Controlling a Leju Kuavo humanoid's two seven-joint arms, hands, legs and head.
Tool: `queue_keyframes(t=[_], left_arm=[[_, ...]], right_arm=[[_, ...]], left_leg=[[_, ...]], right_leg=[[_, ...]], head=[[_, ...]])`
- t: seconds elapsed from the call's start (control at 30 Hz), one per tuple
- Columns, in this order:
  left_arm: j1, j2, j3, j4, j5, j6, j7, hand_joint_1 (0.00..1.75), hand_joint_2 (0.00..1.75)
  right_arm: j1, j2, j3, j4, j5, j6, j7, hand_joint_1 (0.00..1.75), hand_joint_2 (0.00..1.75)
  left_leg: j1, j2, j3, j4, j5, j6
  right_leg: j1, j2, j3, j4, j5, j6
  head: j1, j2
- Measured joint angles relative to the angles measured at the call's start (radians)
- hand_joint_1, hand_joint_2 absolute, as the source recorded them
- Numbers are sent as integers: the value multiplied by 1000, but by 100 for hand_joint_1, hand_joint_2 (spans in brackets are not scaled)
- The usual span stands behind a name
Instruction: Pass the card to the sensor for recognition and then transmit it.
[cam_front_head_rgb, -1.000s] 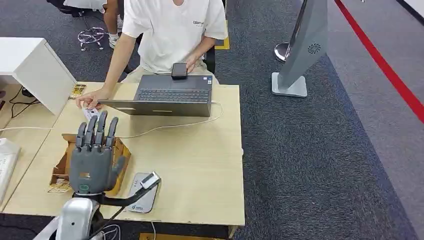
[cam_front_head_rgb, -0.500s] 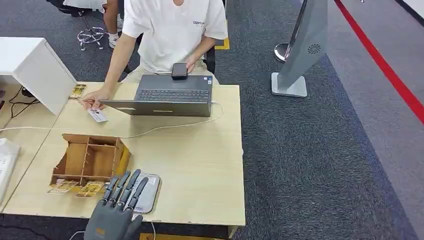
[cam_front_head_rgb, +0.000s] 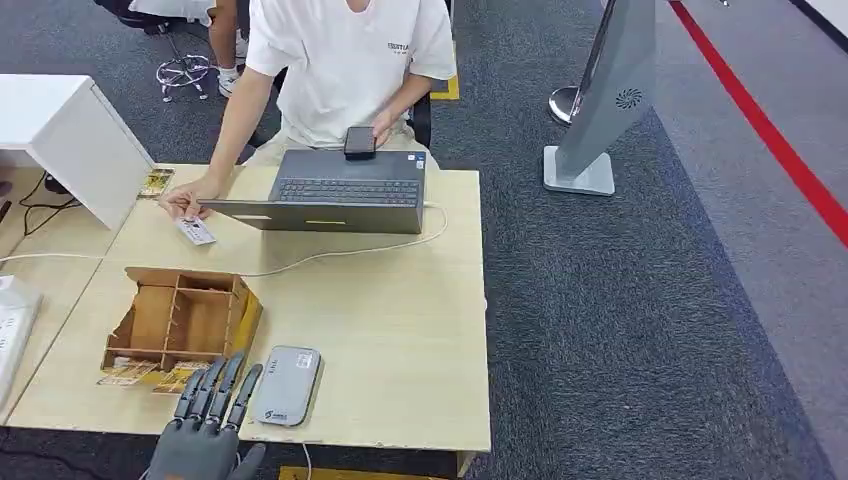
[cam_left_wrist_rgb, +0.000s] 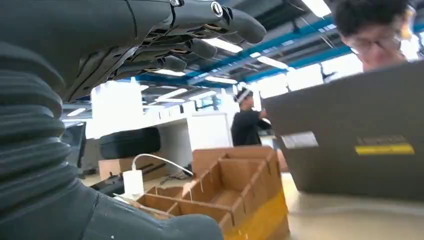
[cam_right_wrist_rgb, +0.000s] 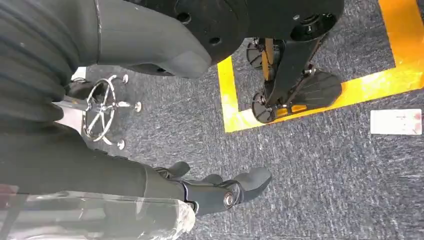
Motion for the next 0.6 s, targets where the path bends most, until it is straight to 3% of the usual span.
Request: queue_keyframes(t=[0.13,0.27,0.43,0.6], left_arm=[[7,-58,100,58,0,141,-142,0,175],[8,-115,200,104,0,161,-266,0,175],[6,-159,275,131,1,161,-362,0,175],[2,-183,324,152,1,163,-392,0,175]], right_arm=[[0,-3,0,0,11,-2,-2,0,175],[0,-6,0,0,21,-3,-2,0,175],[0,-9,0,0,30,-1,-8,0,175],[0,-11,0,0,33,1,-9,0,175]], left_leg=[[0,0,0,0,0,0],[0,0,0,0,0,0],[0,0,0,0,0,0],[0,0,0,0,0,0]], right_leg=[[0,0,0,0,0,0],[0,0,0,0,0,0],[0,0,0,0,0,0],[0,0,0,0,0,0]], head=[[0,0],[0,0],[0,0],[0,0]])
